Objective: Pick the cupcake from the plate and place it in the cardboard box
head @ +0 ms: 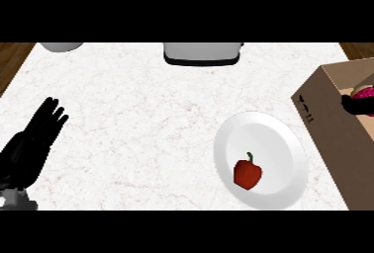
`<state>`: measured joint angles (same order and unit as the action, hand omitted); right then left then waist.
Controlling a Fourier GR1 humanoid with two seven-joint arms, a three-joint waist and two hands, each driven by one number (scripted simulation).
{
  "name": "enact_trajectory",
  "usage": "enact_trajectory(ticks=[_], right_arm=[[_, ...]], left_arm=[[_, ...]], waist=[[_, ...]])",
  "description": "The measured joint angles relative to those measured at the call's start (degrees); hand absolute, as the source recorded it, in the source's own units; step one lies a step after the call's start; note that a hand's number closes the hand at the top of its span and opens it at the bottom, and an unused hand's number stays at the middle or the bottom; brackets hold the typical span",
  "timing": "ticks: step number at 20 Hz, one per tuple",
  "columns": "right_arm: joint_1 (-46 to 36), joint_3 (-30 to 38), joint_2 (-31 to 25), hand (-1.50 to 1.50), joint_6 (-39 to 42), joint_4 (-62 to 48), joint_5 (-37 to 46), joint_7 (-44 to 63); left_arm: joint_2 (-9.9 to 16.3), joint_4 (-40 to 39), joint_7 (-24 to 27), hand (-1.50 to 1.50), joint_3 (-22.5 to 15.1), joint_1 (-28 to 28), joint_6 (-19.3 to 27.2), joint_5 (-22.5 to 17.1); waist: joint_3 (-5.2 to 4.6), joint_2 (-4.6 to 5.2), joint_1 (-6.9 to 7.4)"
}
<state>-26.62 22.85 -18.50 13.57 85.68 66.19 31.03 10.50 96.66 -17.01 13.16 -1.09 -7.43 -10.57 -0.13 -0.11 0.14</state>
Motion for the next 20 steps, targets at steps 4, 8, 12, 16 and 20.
enact_trajectory(ticks=[4,8,12,16,20], right_arm=[[2.2,2.4,1.1,-1.50,-0.2,-1.6,-3.0,0.4],[4.1,4.1,0.4,-1.50,-3.8,-5.4,-6.7,-5.3],[4.6,5.7,2.2,-1.50,-10.1,-4.2,-9.9,-8.4],[3.8,10.4,4.7,-1.50,-16.5,0.0,-15.1,-8.9],[4.9,15.3,6.2,-1.50,-20.1,3.5,-22.2,-10.7]], left_arm=[[0.2,0.3,-1.0,0.00,0.3,-0.6,0.1,-0.5],[0.6,-0.4,-1.0,0.00,0.7,-1.3,-0.3,-0.9],[0.6,-1.0,-0.6,0.00,1.1,-1.2,-0.5,-1.0],[0.0,0.1,-0.9,0.00,0.5,-0.2,0.0,-0.4],[0.4,-0.9,-0.7,0.00,1.2,-1.0,0.0,-0.7]], waist=[[-0.32,-0.40,-0.15],[-0.22,-0.28,-0.10],[0.05,-0.04,-0.24],[0.13,-0.15,-0.48],[0.15,-0.10,-0.73]])
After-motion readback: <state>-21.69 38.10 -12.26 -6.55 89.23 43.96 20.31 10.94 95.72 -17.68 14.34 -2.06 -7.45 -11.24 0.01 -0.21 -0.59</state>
